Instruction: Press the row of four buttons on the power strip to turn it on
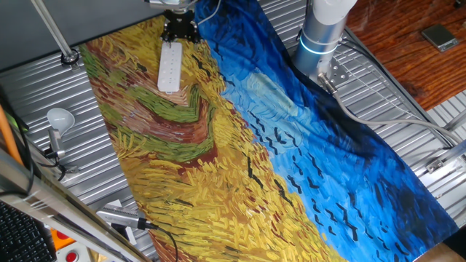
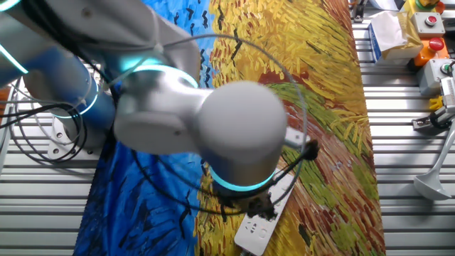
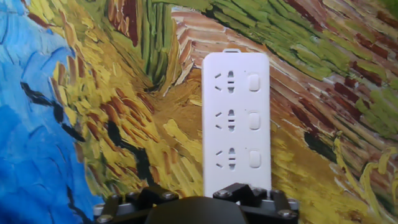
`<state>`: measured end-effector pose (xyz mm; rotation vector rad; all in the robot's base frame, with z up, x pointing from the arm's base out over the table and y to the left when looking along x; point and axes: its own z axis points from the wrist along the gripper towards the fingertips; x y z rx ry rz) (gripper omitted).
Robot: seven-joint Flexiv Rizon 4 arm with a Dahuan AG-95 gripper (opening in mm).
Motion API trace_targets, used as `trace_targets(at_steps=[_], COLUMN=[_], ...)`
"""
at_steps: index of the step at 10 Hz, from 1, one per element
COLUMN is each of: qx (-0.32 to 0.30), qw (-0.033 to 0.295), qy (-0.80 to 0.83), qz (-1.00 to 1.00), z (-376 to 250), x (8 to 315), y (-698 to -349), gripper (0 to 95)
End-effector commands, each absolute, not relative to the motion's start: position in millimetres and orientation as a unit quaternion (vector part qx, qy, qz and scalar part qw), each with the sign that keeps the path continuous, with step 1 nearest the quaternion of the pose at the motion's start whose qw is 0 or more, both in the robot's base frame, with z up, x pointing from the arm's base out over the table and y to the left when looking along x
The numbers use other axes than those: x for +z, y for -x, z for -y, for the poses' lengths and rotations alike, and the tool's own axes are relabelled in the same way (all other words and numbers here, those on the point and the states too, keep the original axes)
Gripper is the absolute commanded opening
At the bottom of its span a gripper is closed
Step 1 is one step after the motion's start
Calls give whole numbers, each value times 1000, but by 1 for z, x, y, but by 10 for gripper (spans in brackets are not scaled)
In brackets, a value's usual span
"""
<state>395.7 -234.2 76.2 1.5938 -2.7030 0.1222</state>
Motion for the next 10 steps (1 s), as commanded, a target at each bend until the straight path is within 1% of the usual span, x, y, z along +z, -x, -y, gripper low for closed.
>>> trace_targets(at_steps=[1,4,10], qx=[33,30,29], qw=[-8,-11,-12], qy=[-508,-522,-534], qz=[861,853,845], z=[227,231,232], x=[67,49,32], y=[-420,-438,-432], gripper=[950,950,950])
